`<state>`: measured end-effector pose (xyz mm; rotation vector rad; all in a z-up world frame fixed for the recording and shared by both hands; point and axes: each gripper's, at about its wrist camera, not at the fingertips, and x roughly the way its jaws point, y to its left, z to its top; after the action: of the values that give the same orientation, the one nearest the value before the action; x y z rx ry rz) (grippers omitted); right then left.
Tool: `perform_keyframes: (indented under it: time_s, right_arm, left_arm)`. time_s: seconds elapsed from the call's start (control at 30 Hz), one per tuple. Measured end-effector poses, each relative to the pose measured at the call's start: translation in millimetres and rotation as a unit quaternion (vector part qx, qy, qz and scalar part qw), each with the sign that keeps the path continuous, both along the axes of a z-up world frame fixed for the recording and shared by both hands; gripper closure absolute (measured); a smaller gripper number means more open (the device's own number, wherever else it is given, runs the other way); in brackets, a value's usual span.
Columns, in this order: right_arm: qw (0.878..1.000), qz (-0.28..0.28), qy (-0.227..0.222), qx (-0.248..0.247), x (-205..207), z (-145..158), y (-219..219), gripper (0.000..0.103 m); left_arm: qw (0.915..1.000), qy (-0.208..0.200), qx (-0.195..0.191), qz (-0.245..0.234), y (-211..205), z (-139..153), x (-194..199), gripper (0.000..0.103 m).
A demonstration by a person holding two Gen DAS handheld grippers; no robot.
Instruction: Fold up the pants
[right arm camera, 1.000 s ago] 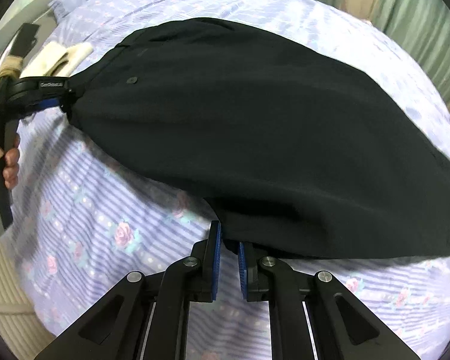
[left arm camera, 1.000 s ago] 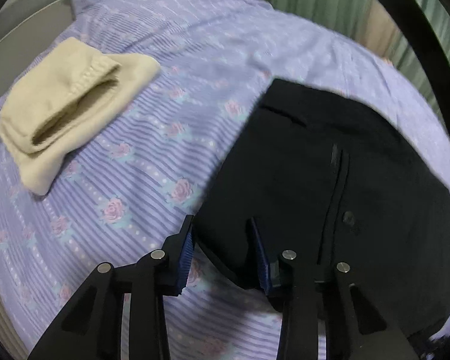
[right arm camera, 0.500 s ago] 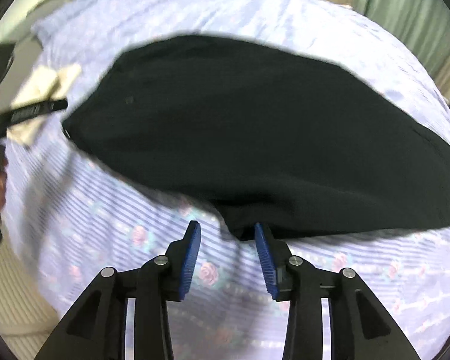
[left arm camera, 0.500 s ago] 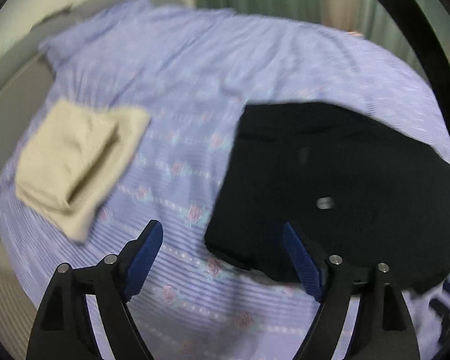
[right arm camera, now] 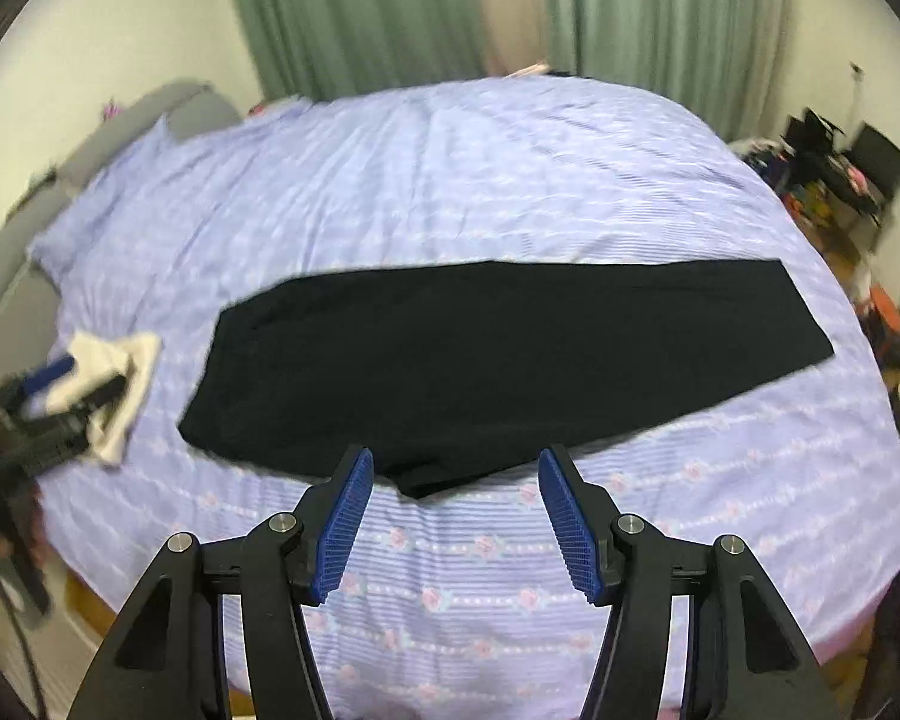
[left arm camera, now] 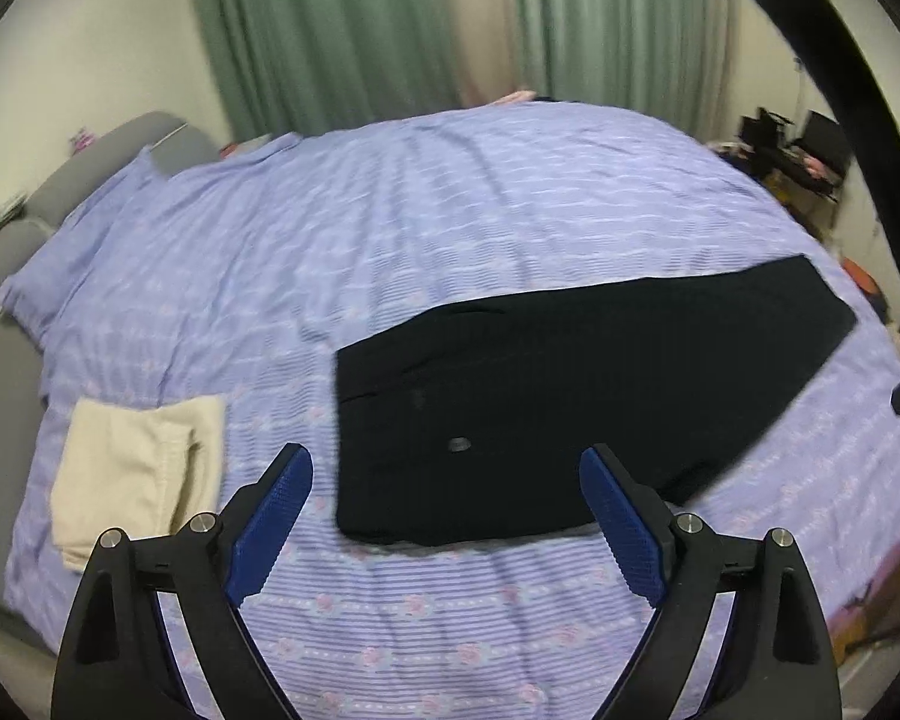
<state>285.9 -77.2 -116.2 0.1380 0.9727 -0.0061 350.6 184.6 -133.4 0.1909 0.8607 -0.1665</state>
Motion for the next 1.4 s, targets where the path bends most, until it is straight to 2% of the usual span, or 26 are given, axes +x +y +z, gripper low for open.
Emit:
perform_keyframes:
  time_s: [0.2, 0.43, 0.53, 0.67, 0.87, 1.0, 1.13, 1.2, 1.27, 1.4]
  right_arm:
    - [0.999, -0.034, -0.003, -0.017, -23.9, 24.4, -34.3, 0.045]
    - [0.997, -0.076, -0.016, -0.026, -40.6, 32.9, -98.3, 0.045]
    - [0.995, -0.086, -0.032, -0.032, -42.7, 35.0, -141.3, 0.045]
    - [0.994, -0.09, -0.057, -0.03, -38.4, 33.1, -213.3, 0.045]
    - [0.994, -0.061, -0.09, -0.004, -19.2, 27.9, -330.8, 0.045]
    - [0.995, -0.045, -0.084, 0.007, 1.4, 11.9, -396.5, 0.045]
    - [0.997, -0.039, -0.074, 0.0, 28.0, -15.2, -454.0, 0.046]
    - [0.996, -0.052, -0.073, 0.004, 44.2, -36.2, -484.5, 0.047]
    - [0.995, -0.068, -0.068, 0.017, 55.2, -56.6, -507.2, 0.052]
    - [0.99, -0.111, -0.065, 0.057, 77.4, -100.4, -543.9, 0.054]
  left_arm:
    - [0.9981, 0.003, -0.049, -0.037, -37.4, 12.5, -18.4, 0.011]
    - [0.9944, -0.012, -0.062, -0.085, -106.0, 30.2, -32.3, 0.011]
    - [0.9939, -0.025, -0.056, -0.092, -155.1, 38.3, -41.3, 0.011]
    - [0.9949, -0.034, -0.063, -0.071, -217.3, 45.0, -51.9, 0.011]
    - [0.9973, -0.035, -0.062, -0.019, -325.6, 45.1, -63.6, 0.008]
    - [0.9979, -0.029, -0.058, 0.0, -398.5, 31.9, -56.3, 0.008]
    - [0.9985, -0.023, -0.047, -0.015, -464.8, 14.0, -32.6, 0.008]
    - [0.9983, -0.028, -0.038, -0.034, -497.2, 0.9, -15.2, 0.008]
    - [0.9968, -0.034, -0.035, -0.064, -526.5, -12.0, 4.1, 0.008]
    - [0.9861, -0.049, -0.04, -0.154, -576.6, -35.6, 49.0, 0.009]
